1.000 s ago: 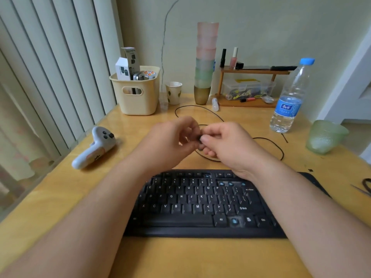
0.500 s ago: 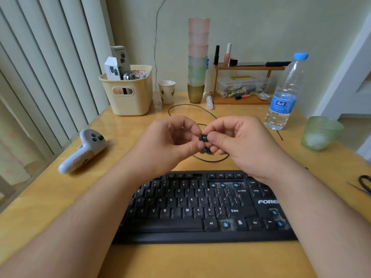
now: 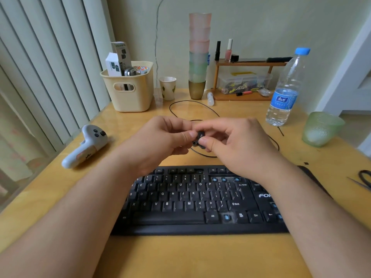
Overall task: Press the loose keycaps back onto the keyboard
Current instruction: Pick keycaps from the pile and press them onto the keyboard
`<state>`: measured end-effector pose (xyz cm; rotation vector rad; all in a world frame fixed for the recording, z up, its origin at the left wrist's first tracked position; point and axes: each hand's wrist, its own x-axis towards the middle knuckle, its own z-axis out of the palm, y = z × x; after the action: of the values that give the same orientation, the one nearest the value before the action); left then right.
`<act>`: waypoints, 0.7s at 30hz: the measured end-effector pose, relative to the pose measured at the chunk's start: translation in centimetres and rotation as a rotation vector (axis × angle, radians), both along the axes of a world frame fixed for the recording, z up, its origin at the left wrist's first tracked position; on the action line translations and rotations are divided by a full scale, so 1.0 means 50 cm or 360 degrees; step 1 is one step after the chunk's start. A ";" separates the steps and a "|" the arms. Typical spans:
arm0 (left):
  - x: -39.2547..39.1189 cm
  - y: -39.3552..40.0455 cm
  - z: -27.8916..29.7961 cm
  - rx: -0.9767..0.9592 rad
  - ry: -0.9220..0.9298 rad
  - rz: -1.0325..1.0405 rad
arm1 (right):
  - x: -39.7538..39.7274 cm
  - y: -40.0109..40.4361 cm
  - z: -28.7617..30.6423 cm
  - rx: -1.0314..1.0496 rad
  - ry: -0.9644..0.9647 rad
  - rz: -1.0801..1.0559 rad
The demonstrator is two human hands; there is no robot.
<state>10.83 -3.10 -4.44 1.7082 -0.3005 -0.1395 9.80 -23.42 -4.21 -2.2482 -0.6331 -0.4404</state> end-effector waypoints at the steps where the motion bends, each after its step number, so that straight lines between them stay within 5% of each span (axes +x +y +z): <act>1: 0.001 0.000 0.000 -0.0011 0.0042 -0.0002 | 0.001 0.001 -0.001 -0.0024 -0.0024 -0.0025; 14: 0.004 -0.002 -0.006 0.0237 0.0109 0.0078 | 0.008 -0.001 -0.002 -0.0309 -0.0167 0.0023; 21: 0.011 0.013 -0.014 0.0721 0.0002 -0.0050 | 0.018 0.015 0.021 -0.0766 0.0312 -0.0027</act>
<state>11.38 -2.44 -5.14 2.1521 -0.3109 -0.2458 10.68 -22.68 -3.18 -2.7089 -0.6691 -0.0719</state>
